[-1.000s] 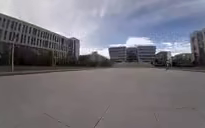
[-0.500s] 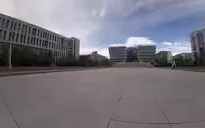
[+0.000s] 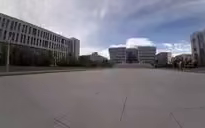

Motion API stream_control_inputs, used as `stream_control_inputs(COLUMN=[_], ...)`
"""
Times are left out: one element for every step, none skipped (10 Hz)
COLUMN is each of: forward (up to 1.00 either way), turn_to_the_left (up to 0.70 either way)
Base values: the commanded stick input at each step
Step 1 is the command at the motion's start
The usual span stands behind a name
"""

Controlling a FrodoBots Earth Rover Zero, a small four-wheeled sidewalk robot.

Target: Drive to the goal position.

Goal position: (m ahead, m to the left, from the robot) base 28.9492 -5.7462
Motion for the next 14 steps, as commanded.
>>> stream_control_inputs(forward=[0.7,0.7,0.7,0.7,0.7,0.7,0.7,0.7,0.7,0.7,0.7,0.7,0.7,0.7], turn_to_the_left=[0.02,0.02,0.02,0.02,0.02,0.02,0.02,0.01,-0.08,-0.3,-0.09,-0.02,0.0,0.0])
